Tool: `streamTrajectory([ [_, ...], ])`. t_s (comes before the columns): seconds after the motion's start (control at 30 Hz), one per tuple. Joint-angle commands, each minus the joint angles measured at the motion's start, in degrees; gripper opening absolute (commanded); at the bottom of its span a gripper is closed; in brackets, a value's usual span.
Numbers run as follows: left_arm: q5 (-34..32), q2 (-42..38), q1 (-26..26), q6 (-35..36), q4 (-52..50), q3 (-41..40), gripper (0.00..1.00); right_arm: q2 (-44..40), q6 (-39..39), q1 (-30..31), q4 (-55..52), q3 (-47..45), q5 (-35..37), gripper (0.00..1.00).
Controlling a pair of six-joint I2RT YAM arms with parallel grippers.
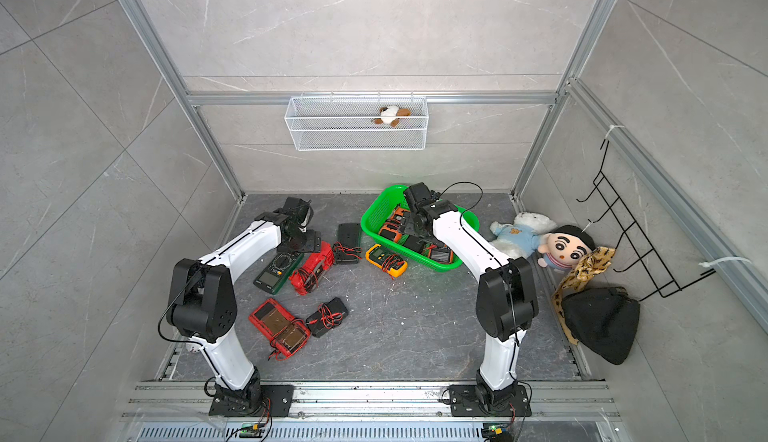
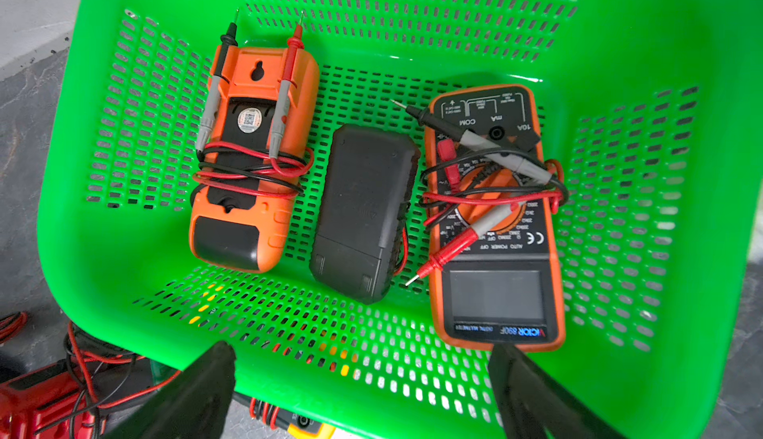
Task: Put the multimeter into the basket
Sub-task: Pick up the multimeter from the center of the board.
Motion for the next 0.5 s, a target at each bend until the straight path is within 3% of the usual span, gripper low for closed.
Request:
streamTrajectory([
  [0.0, 4.54, 1.84, -1.13, 3.41, -3.83, -1.15, 0.94, -1.5, 0.97, 0.18, 0.22, 0.09, 1.13, 1.0],
  [0.13, 7.44, 0.66, -1.23, 5.31, -4.8, -0.2, 0.99, -0.99, 0.88, 0.28, -0.24, 0.32, 1.14, 1.0],
  [0.47, 10.94, 0.74, -1.82, 7.76, -5.97, -1.81, 0.98, 0.18, 0.45, 0.79, -1.44, 2.37, 1.16, 1.0],
])
